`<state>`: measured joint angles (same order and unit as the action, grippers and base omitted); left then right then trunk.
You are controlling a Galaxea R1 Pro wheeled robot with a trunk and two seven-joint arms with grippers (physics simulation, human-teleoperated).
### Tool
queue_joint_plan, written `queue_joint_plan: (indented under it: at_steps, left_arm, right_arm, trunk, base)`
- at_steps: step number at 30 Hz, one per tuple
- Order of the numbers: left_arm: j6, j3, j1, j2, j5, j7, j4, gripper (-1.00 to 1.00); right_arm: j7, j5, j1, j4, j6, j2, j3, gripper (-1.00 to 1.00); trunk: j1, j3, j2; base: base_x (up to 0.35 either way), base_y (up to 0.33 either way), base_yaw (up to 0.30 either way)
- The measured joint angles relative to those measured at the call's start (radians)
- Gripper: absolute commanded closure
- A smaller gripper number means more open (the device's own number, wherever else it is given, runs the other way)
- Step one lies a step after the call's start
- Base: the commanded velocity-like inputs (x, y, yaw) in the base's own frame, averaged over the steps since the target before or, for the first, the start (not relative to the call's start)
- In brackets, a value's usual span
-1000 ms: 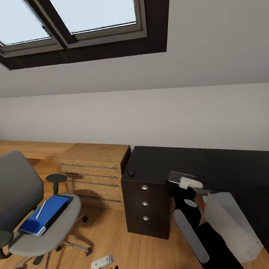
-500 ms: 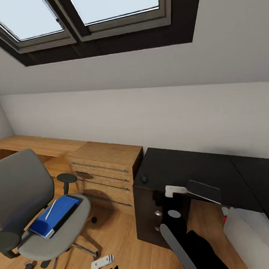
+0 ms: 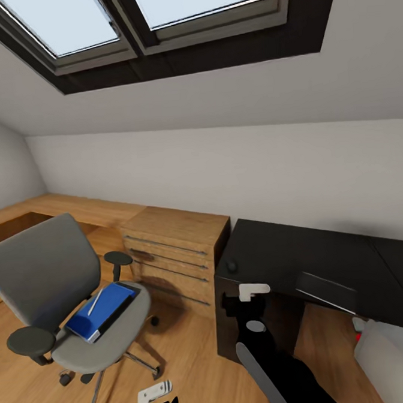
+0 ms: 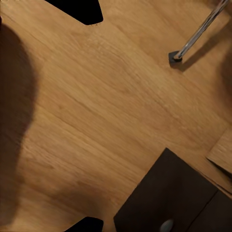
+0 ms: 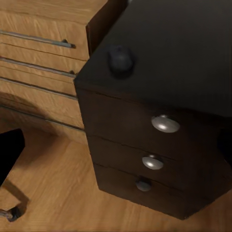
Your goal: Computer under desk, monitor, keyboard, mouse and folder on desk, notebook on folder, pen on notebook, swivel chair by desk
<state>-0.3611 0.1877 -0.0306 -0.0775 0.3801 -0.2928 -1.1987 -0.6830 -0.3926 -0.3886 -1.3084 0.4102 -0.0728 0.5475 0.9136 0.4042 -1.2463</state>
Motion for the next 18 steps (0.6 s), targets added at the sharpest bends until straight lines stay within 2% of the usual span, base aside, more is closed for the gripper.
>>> queue_joint_plan:
  at_steps: [6, 7, 8, 13, 14, 16, 17, 18]
  left_arm:
    - [0.004, 0.002, 0.000, -0.001, -0.001, 0.003, -0.004, -1.00]
    - [0.019, 0.002, 0.000, -0.001, -0.001, 0.003, -0.004, -1.00]
    - [0.069, 0.005, 0.000, -0.001, -0.001, 0.006, -0.005, -1.00]
    - [0.113, 0.037, 0.000, 0.000, 0.000, 0.004, -0.005, -1.00]
    - [0.118, 0.042, 0.000, 0.001, 0.000, 0.004, -0.005, -1.00]
    - [0.119, 0.042, 0.000, 0.001, 0.000, 0.004, -0.005, -1.00]
    - [0.119, 0.042, 0.000, 0.001, 0.000, 0.003, -0.006, -1.00]
    - [0.119, 0.043, 0.000, 0.001, 0.000, 0.003, -0.006, -1.00]
  right_arm:
    - [0.008, 0.019, 0.000, 0.008, -0.001, 0.000, 0.000, -1.00]
    - [0.014, 0.025, 0.000, 0.009, -0.002, 0.000, 0.001, -1.00]
    - [0.044, 0.033, -0.001, 0.014, -0.001, 0.000, 0.000, -1.00]
    - [0.072, 0.054, -0.001, 0.016, -0.010, 0.000, -0.003, -1.00]
    - [0.090, 0.056, -0.002, 0.018, -0.069, -0.002, -0.005, -1.00]
    - [0.092, 0.056, -0.002, 0.018, -0.086, -0.001, -0.005, -1.00]
    - [0.094, 0.057, -0.002, 0.025, -0.144, 0.001, -0.003, -1.00]
    - [0.094, 0.057, -0.002, 0.029, -0.148, 0.002, -0.002, -1.00]
  trunk:
    - [0.000, 0.002, 0.000]
    - [0.000, 0.002, 0.000]
    - [0.000, 0.002, 0.000]
    - [0.000, 0.002, 0.000]
    - [0.000, 0.002, 0.000]
    - [0.000, 0.002, 0.000]
    - [0.000, 0.002, 0.000]
    - [0.000, 0.002, 0.000]
  base:
    - [0.270, 0.000, 0.034]
    - [0.318, 0.000, 0.003]
    - [0.318, 0.000, 0.002]
    - [0.321, 0.000, 0.001]
    - [0.321, 0.000, 0.000]
    - [0.322, 0.000, 0.000]
    - [0.322, 0.000, 0.000]
    - [0.322, 0.000, 0.000]
